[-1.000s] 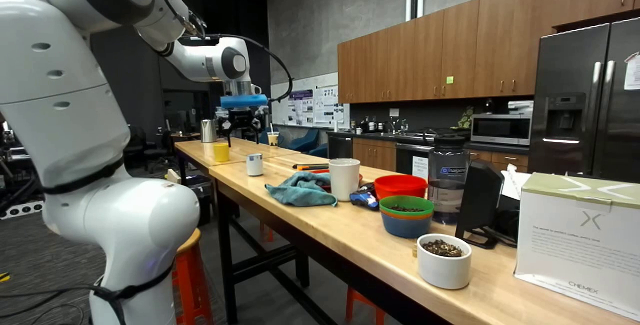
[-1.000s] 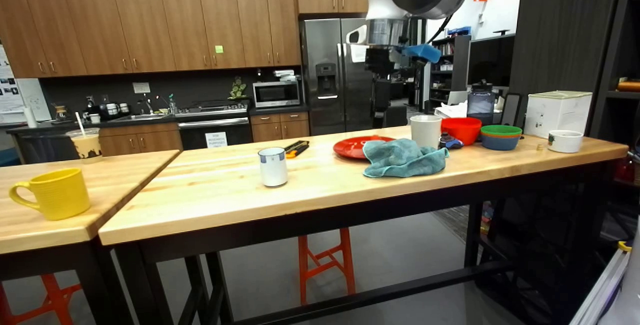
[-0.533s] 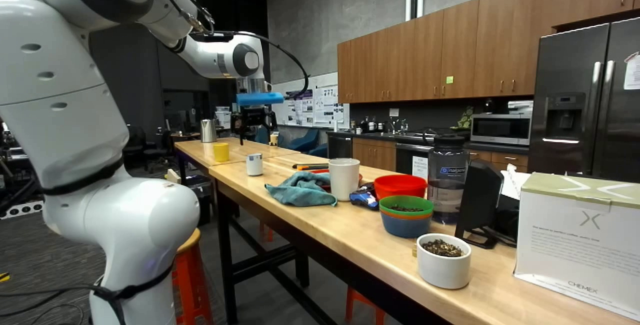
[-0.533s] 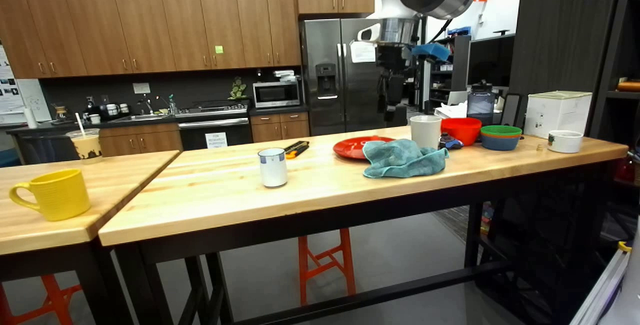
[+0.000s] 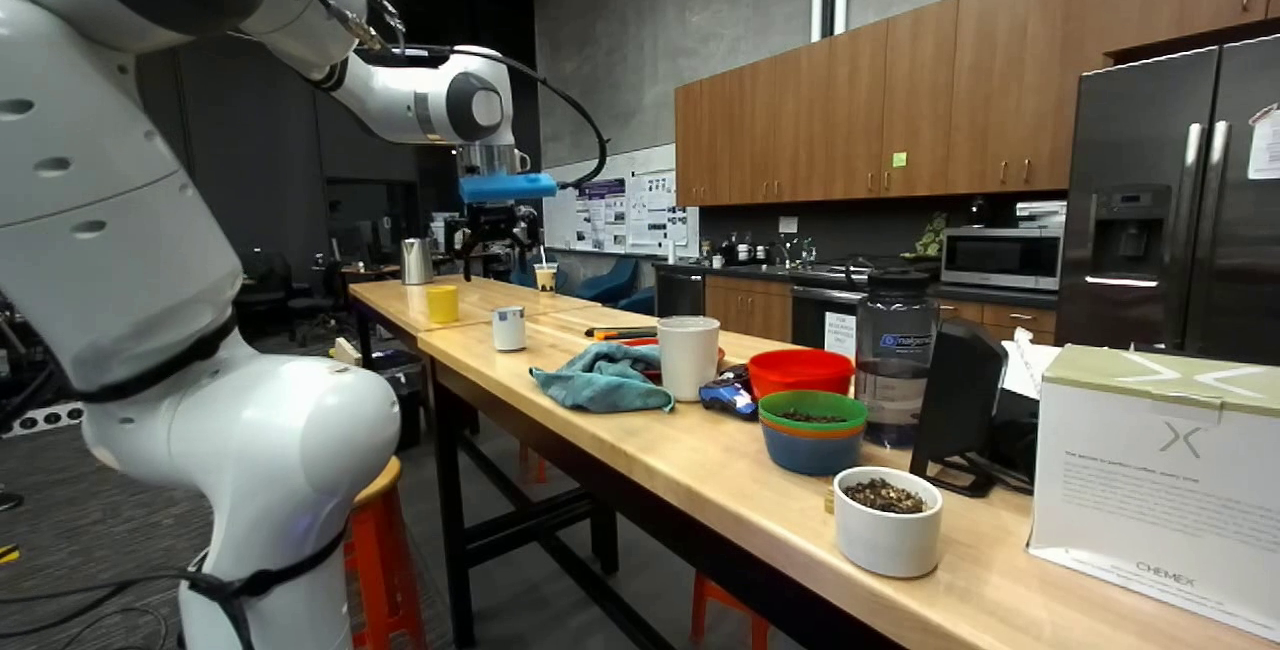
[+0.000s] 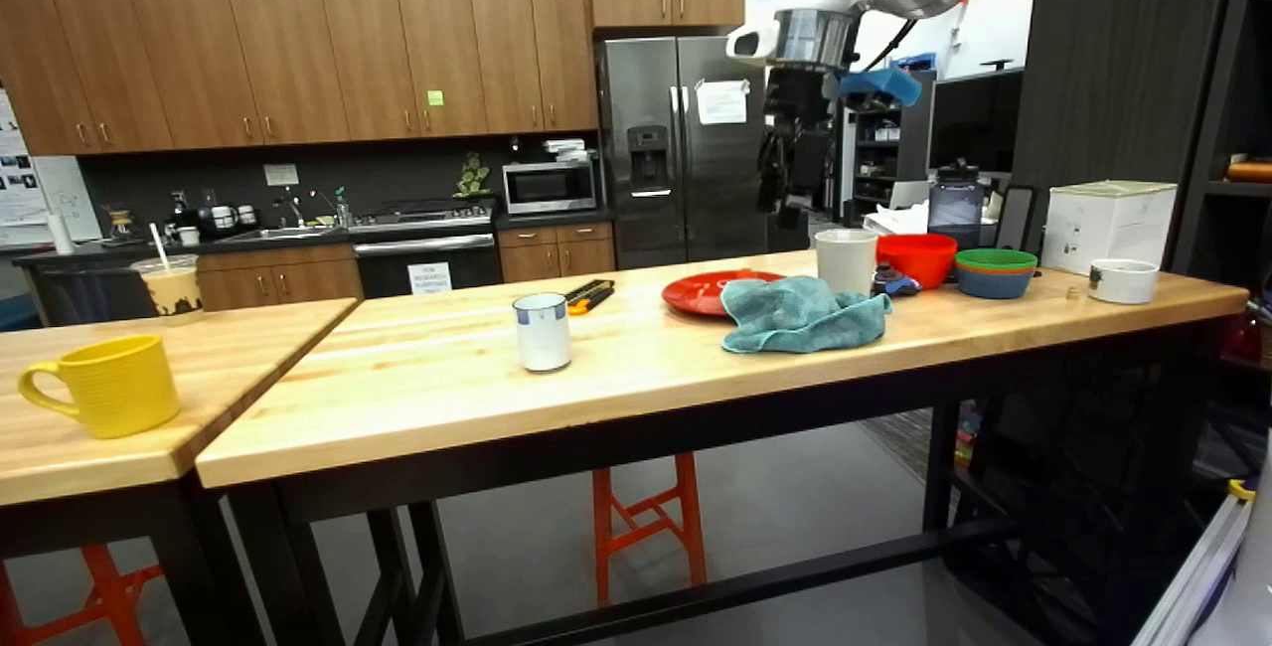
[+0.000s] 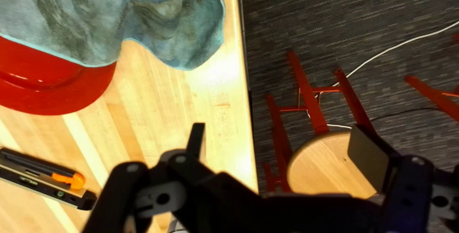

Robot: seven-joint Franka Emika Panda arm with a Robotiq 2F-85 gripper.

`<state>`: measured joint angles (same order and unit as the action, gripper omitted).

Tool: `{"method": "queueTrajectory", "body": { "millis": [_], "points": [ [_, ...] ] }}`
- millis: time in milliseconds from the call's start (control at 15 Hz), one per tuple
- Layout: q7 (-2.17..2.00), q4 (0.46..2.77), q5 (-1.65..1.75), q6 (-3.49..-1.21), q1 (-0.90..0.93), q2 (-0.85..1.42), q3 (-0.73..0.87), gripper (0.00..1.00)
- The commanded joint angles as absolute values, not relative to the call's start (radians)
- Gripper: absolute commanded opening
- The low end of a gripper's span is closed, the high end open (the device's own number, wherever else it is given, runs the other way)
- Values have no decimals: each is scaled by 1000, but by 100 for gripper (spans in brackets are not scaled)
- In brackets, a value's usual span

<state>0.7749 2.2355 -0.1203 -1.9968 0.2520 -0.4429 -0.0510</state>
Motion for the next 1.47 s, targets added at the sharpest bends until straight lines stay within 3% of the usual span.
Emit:
{"method": "queueTrajectory", "body": {
  "millis": [0,1400],
  "points": [
    [779,2315,-152,-2003,279,-537,-58,100],
    [707,2453,-181,-1878,325,-588,-69,100]
  ]
}}
